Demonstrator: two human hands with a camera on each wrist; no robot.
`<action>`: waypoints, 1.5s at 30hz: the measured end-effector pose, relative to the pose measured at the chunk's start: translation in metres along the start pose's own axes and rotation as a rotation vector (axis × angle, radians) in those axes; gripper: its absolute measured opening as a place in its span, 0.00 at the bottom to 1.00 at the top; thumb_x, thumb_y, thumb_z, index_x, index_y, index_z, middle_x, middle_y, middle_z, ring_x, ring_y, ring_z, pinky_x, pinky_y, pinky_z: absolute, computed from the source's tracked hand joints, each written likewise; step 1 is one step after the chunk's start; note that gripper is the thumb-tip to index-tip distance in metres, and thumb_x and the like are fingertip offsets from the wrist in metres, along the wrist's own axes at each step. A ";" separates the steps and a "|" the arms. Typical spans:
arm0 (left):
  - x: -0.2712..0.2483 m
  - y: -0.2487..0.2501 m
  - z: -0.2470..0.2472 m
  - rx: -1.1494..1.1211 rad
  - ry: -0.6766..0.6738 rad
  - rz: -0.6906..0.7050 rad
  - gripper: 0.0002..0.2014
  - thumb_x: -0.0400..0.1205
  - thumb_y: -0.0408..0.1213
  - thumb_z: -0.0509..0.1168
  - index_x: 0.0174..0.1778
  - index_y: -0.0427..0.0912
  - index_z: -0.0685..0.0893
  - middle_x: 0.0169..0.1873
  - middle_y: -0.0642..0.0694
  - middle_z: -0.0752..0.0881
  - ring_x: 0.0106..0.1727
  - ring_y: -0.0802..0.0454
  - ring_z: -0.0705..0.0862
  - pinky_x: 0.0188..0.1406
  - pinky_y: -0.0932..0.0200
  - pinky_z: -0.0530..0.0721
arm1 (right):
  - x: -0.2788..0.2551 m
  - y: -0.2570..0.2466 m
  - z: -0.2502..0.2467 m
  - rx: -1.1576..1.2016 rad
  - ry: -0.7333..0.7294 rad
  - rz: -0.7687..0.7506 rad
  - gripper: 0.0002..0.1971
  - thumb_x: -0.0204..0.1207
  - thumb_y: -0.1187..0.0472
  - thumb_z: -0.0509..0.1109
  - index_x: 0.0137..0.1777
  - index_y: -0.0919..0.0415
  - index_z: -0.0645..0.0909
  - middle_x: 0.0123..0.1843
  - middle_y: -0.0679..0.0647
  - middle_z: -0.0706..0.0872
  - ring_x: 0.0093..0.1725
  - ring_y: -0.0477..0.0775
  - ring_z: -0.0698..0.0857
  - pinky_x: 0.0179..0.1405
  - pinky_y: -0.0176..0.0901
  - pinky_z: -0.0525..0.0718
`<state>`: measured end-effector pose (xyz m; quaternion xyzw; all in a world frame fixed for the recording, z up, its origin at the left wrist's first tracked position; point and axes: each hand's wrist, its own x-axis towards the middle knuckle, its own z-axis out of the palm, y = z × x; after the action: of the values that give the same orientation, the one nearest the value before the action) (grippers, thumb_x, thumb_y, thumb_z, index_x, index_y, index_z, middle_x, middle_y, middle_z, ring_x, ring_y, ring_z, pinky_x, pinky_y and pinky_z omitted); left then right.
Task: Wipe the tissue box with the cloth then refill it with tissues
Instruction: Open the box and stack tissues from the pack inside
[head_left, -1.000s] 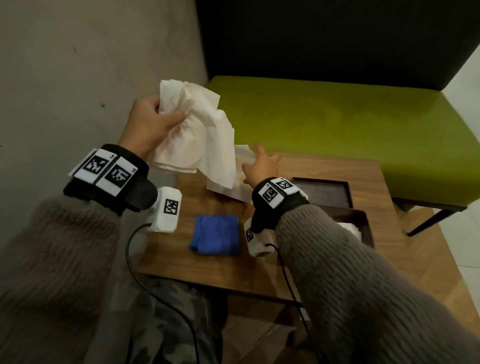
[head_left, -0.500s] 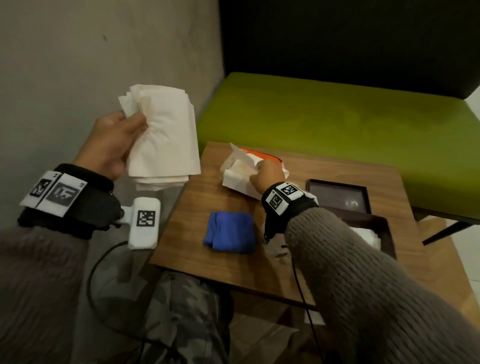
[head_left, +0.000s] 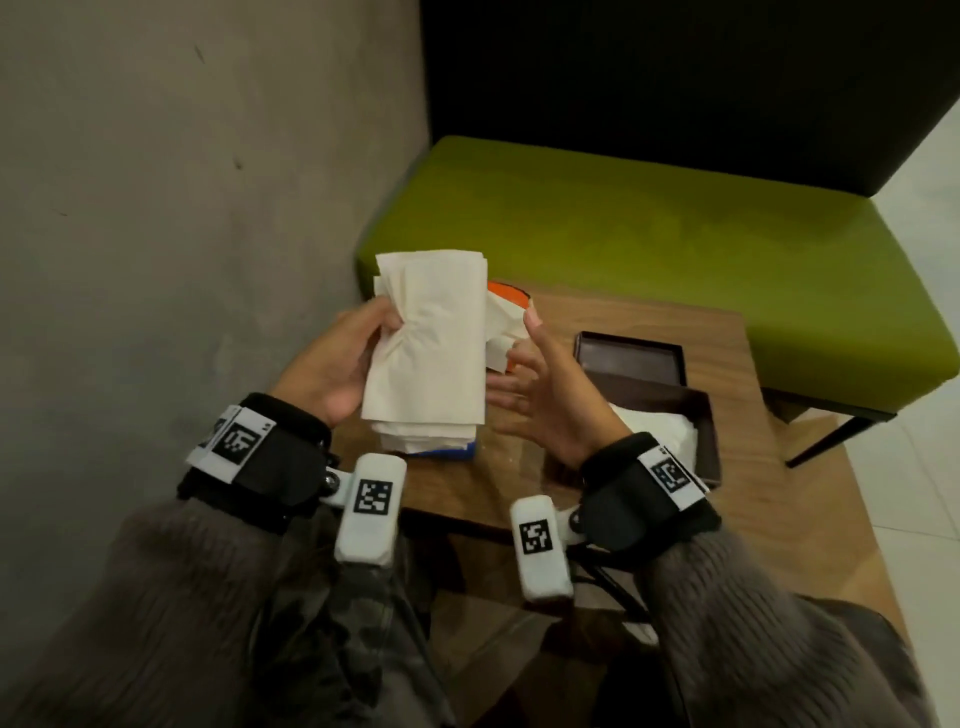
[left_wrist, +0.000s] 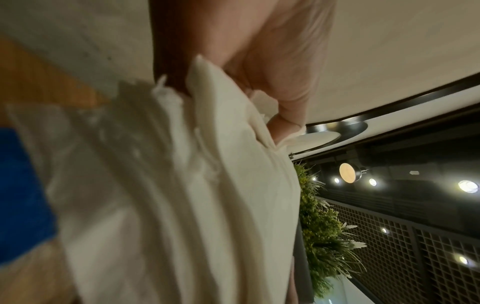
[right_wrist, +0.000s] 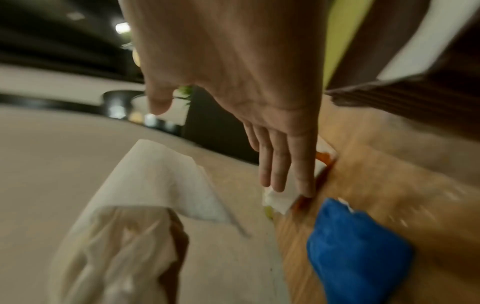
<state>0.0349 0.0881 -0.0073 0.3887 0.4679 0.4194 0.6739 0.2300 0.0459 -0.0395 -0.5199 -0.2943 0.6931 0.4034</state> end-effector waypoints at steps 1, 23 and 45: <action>-0.005 -0.008 0.011 -0.028 -0.016 -0.019 0.11 0.78 0.29 0.54 0.38 0.44 0.81 0.33 0.50 0.85 0.36 0.56 0.82 0.42 0.61 0.79 | -0.009 0.005 -0.006 0.067 -0.027 0.024 0.45 0.63 0.29 0.65 0.76 0.55 0.67 0.63 0.60 0.85 0.62 0.58 0.84 0.66 0.62 0.78; -0.037 -0.088 0.075 0.061 -0.025 -0.088 0.21 0.75 0.28 0.70 0.65 0.35 0.78 0.54 0.42 0.88 0.53 0.48 0.88 0.46 0.57 0.89 | -0.086 0.040 -0.081 -0.285 0.481 -0.297 0.22 0.72 0.64 0.76 0.63 0.54 0.72 0.60 0.54 0.84 0.56 0.52 0.84 0.55 0.51 0.86; -0.065 -0.117 0.105 0.030 -0.093 -0.067 0.20 0.79 0.36 0.66 0.68 0.42 0.76 0.59 0.42 0.87 0.57 0.46 0.87 0.51 0.52 0.88 | -0.117 0.063 -0.054 -0.683 0.480 -0.620 0.18 0.82 0.59 0.65 0.70 0.58 0.78 0.59 0.52 0.79 0.46 0.36 0.79 0.43 0.21 0.77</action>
<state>0.1448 -0.0270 -0.0678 0.4018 0.4550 0.3712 0.7027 0.2817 -0.0878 -0.0505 -0.6546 -0.5430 0.2667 0.4533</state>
